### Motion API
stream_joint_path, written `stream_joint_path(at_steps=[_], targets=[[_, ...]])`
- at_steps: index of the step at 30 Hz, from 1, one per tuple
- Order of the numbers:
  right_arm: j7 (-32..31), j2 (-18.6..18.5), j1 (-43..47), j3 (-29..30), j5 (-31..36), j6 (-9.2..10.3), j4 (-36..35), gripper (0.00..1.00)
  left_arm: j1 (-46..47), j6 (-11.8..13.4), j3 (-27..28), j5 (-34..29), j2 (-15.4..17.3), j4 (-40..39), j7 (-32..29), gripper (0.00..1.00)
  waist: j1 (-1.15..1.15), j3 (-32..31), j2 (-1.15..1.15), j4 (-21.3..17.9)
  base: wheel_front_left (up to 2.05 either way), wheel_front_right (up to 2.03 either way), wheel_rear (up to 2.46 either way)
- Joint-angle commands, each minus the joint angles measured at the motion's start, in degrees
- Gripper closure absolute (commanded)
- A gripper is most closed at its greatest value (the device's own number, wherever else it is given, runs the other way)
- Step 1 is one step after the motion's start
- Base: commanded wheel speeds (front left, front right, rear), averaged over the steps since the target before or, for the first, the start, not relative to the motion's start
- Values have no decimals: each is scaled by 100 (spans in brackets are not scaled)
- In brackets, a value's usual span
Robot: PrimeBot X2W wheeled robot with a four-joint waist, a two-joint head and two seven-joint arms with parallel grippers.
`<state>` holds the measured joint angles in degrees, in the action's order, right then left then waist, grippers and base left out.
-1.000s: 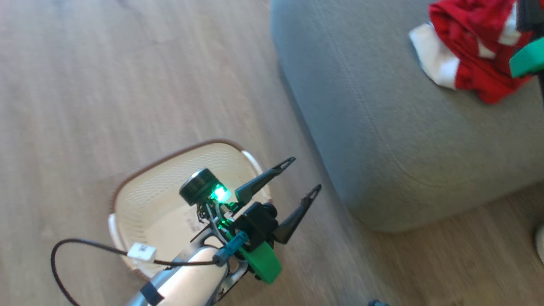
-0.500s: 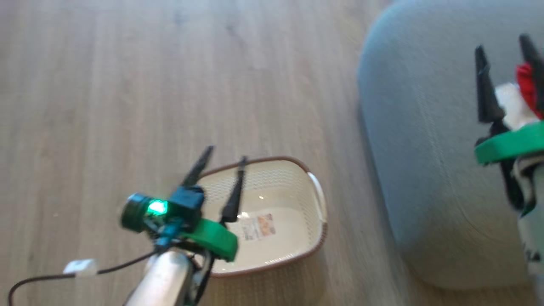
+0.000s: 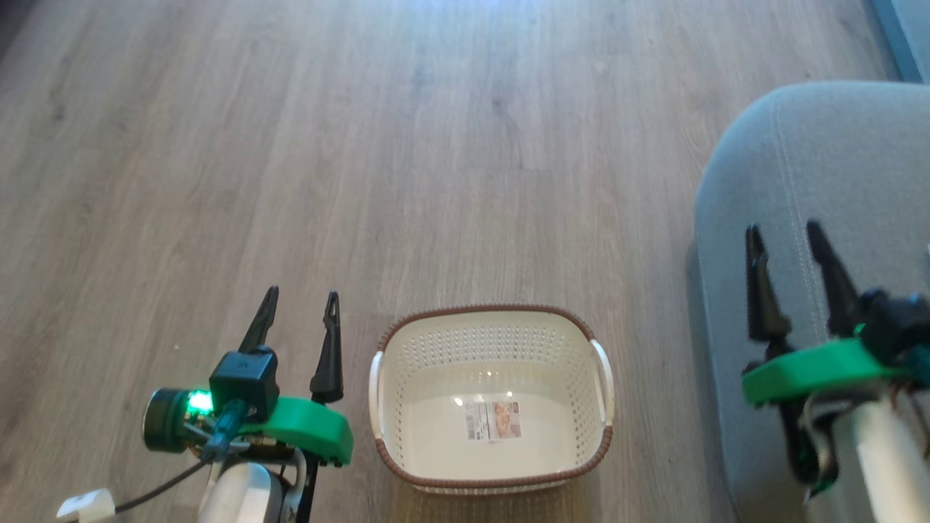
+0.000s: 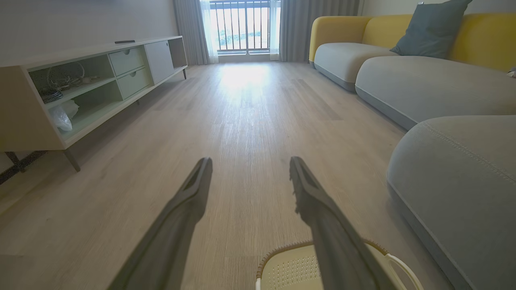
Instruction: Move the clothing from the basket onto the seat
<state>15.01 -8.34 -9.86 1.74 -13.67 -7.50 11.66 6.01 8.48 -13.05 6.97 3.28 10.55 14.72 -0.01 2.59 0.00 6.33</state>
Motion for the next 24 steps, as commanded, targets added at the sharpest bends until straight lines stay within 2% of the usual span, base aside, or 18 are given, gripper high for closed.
stream_joint_path(at_steps=[1,7,17,24], targets=[[-1,39,5,-83,12,1,-165,0,125,5,226,-33,-28,-166,28,0,1,-80,0,85,0,0,0],[-1,227,629,-260,188,1,-171,0,-112,121,137,40,-38,-265,28,0,1,-157,0,178,0,0,0],[-1,341,813,-340,437,1,-231,0,-226,-100,-5,155,-39,-28,28,0,1,-205,0,172,0,0,0],[-1,374,834,-334,471,1,-156,0,-260,-130,68,114,-40,-58,28,0,1,-265,0,155,0,0,0]])
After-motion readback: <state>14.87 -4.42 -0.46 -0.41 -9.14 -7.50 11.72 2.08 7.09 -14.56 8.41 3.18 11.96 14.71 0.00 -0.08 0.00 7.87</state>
